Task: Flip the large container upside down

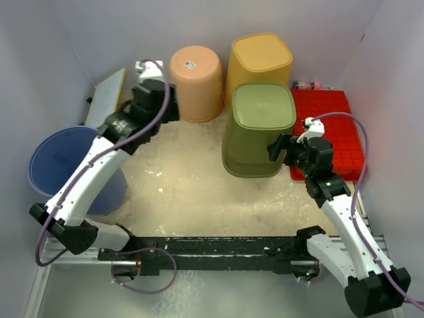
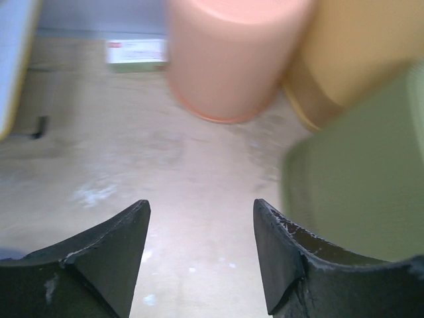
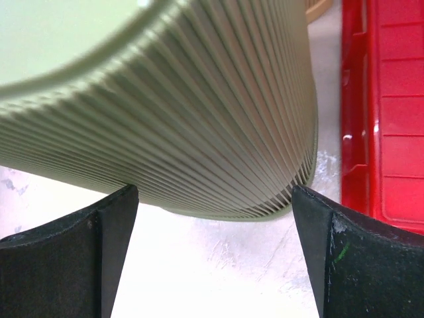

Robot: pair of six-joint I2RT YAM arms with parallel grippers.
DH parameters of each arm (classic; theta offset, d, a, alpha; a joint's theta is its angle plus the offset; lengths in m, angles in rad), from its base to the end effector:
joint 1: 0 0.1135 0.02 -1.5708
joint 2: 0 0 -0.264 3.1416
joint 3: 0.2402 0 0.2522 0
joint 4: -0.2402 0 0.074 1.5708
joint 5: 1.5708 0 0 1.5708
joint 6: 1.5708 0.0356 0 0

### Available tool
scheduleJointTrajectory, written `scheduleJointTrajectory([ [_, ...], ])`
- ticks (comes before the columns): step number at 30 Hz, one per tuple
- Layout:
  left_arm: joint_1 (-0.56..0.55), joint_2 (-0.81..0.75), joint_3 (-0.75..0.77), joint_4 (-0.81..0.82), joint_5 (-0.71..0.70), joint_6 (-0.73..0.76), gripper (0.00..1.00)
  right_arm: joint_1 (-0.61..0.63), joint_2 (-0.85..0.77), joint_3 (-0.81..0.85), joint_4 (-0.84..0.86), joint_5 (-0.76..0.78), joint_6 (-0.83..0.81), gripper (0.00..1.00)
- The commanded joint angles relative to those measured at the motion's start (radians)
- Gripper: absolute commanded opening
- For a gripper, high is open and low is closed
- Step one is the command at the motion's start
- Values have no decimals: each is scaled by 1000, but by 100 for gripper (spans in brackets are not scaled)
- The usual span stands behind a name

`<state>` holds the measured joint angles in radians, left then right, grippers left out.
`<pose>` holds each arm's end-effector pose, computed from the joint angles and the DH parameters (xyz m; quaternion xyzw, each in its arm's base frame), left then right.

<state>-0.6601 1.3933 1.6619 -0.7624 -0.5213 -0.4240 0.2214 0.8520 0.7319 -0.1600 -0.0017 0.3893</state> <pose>0.2368 -0.1614 0.4465 -0.0335 0.8393 -0.0661 0.5386 0.1969 0.0444 0.3121 0.0665 0.7961 0.1815 0.5735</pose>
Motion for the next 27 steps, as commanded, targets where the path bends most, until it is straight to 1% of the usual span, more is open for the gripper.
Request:
scheduleJointTrajectory([
  [1,186,-42,46,-240,-138,6,64,-2,-81,62,26,128,-35,100],
  [3,240,-65,48,-285,-158,0,64,-4,-94,67,12,155,-46,100],
  [6,281,-88,57,-350,-196,-15,65,-3,-92,80,-2,165,-45,100],
  [10,309,-120,36,-414,-236,-44,65,-3,-72,83,7,144,-34,100],
  [14,322,-169,6,-442,-277,-93,65,-3,-47,86,19,114,-28,100],
  [16,327,-195,-24,-445,-306,-121,65,-2,-35,90,20,99,-26,100],
  [20,347,-229,-139,-434,-338,-158,64,-3,-23,93,28,87,-24,100],
  [22,372,-237,-197,-406,-305,-153,62,-4,-21,93,29,85,-23,100],
  [24,398,-245,-238,-364,-239,-143,60,-4,-22,94,27,85,-25,100],
  [27,412,-256,-272,-269,-87,-120,56,-4,-26,99,17,90,-26,100],
])
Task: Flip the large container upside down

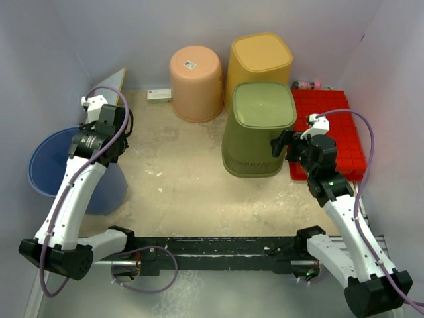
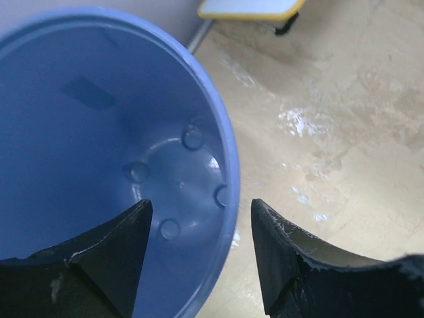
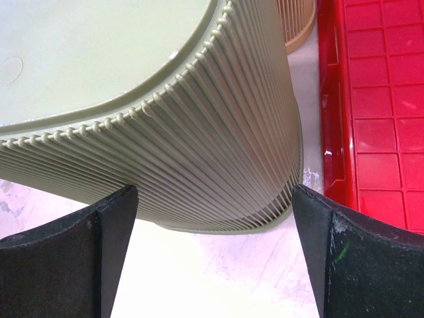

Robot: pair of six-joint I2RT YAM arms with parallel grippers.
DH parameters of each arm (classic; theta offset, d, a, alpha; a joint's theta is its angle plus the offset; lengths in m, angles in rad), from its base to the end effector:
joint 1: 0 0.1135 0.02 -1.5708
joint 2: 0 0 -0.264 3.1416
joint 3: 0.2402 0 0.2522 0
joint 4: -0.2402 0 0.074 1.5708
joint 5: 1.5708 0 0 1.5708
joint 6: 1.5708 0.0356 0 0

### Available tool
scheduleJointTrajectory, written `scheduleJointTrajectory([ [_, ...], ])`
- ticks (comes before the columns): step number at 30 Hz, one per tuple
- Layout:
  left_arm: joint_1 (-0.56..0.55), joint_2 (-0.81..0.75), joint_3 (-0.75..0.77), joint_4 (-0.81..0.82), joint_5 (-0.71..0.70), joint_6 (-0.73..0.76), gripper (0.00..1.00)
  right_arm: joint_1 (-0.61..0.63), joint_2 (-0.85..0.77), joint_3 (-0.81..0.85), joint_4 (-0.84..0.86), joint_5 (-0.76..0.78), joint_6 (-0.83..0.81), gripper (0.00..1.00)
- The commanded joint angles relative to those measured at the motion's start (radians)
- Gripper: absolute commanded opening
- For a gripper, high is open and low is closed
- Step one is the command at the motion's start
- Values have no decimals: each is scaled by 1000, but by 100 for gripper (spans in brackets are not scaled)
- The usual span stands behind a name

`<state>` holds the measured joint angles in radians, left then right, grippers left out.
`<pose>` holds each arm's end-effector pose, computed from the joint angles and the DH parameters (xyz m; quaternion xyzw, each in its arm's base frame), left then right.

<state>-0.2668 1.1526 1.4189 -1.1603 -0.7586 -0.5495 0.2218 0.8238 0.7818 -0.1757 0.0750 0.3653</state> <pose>0.1954 -0.0280 0.3993 -0.2451 0.8502 0.1982 0.4217 0.1906 0.0403 0.3332 0.0793 0.7755 0.1531 0.6074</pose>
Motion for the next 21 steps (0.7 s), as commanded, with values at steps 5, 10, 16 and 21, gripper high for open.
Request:
scheduleJointTrajectory([
  [5,18,5,-32,272,456,39,27,-2,-14,63,16,28,-2,100],
  [10,17,39,-42,412,721,-5,0,-3,-35,82,4,40,1,100],
  [16,17,32,-32,574,853,-75,0,-4,-41,95,-3,49,-2,100],
  [21,17,31,-53,745,1018,-185,0,-3,-33,96,1,47,4,100],
])
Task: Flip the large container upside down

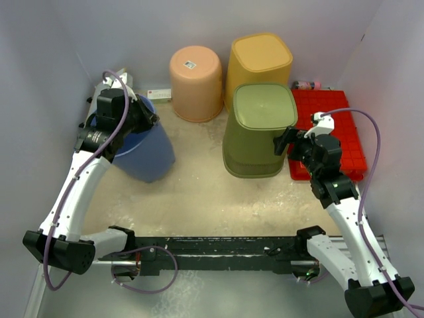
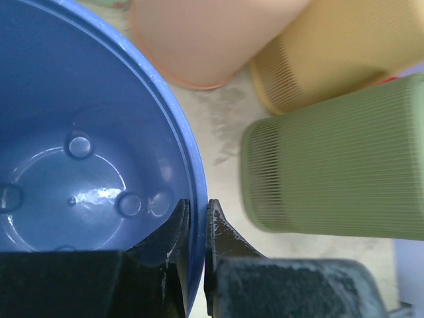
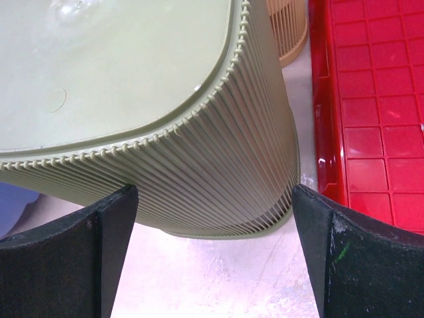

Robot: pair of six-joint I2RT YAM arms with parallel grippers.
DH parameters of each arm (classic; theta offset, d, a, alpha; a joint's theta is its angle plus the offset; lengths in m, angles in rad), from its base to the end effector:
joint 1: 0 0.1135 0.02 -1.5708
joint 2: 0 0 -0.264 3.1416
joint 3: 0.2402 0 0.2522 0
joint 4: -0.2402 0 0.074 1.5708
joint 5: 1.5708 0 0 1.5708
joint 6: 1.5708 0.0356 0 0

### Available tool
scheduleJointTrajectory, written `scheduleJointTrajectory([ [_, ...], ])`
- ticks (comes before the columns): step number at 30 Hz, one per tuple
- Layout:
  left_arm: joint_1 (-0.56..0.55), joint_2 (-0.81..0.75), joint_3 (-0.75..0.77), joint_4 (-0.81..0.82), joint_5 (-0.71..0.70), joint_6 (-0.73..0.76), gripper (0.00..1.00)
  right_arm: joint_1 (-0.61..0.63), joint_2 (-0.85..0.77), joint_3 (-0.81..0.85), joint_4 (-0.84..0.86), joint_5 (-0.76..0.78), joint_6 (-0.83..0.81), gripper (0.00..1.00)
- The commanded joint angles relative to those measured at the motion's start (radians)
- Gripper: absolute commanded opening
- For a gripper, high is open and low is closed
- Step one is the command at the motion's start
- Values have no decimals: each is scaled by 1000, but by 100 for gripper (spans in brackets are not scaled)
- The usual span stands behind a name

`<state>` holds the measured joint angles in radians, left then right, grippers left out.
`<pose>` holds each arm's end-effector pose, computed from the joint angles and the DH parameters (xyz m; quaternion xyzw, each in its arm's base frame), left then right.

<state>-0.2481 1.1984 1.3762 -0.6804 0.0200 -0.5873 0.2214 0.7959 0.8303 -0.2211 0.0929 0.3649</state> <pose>0.2426 -0.0622 0.4090 -0.1402 0.8492 -0.2144 0.4618 0.1818 0.0375 0.3502 0.0847 0.7650 0.1500 0.6206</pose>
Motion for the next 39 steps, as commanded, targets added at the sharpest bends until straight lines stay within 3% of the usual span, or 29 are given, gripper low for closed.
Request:
scheduleJointTrajectory([
  [1,-2,-18,-27,303,272,-169,0,-2,-6,46,49,28,6,100],
  [6,-2,-51,-44,374,302,-195,0,-3,-1,43,49,30,8,100],
  [16,1,-119,-189,178,99,-92,0,-2,-4,40,43,35,5,100],
  [24,1,-90,-256,20,-66,26,25,-3,-16,66,78,-37,-53,99],
  [33,1,-78,-214,-58,-155,96,45,-2,11,201,137,-436,-115,100],
  [36,1,-77,-217,-61,-167,100,44,1,56,244,133,-526,-113,100],
  [39,1,-85,-222,-65,-190,99,32,32,106,288,122,-573,-119,100],
])
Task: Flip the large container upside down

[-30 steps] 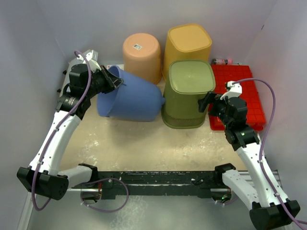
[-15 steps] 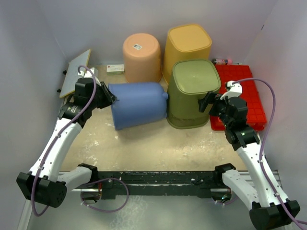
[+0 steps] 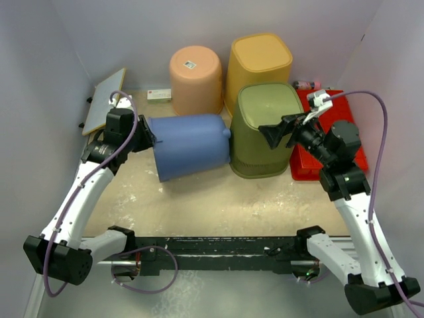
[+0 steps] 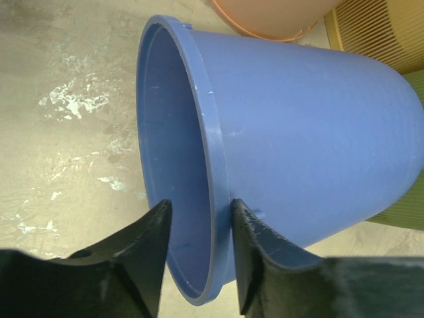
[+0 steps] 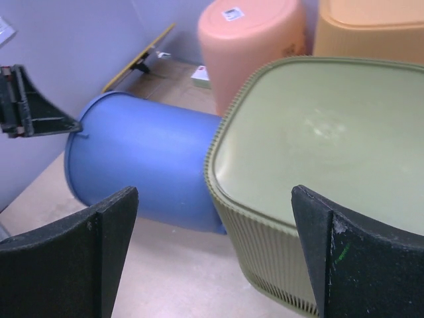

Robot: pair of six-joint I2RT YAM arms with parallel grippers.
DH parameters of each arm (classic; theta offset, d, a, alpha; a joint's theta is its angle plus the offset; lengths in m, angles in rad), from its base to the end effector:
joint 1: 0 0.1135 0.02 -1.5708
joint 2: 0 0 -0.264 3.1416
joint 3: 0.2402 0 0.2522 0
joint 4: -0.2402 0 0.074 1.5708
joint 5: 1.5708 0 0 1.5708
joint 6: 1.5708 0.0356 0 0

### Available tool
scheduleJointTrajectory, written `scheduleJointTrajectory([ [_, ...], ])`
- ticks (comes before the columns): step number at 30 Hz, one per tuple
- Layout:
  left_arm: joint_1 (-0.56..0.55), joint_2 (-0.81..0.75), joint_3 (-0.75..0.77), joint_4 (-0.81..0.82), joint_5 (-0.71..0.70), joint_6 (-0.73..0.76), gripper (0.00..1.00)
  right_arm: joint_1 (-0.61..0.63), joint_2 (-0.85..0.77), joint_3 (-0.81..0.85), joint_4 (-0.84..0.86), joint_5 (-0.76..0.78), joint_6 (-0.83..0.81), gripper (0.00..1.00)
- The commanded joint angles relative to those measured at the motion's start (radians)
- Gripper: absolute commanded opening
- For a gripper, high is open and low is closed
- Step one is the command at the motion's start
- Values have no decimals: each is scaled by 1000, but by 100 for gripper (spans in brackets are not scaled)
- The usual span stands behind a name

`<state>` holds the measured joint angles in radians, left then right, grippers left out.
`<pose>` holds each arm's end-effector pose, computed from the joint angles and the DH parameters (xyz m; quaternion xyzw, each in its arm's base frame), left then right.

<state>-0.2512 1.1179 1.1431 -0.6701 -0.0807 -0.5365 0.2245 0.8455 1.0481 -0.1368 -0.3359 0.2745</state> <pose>0.2287 -0.0557 0.3512 -0.1449 0.8824 -0.1379 0.4259 0.1730 0.0515 0.4262 -0.1051 0.6767 0.2884 0.6692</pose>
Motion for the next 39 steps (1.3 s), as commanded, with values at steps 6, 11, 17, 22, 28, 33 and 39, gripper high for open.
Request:
scheduleJointTrajectory([
  [6,4,-23,9,-95,-143,52,3,255,179,197,-55,-1,-126,100],
  [11,4,-40,-20,-117,-217,65,0,460,373,357,-188,232,-182,100],
  [17,6,-69,-91,-127,-294,54,0,537,586,500,-273,388,-116,100],
  [22,7,-100,-123,-115,-325,35,0,565,738,612,-367,520,-85,100],
  [28,14,-78,-106,-149,-346,23,0,564,861,717,-407,468,-46,100],
  [33,20,-78,-71,-180,-385,56,0,560,974,825,-447,453,-37,100],
  [39,36,-63,-43,-212,-432,115,0,543,1033,876,-421,348,-13,100],
])
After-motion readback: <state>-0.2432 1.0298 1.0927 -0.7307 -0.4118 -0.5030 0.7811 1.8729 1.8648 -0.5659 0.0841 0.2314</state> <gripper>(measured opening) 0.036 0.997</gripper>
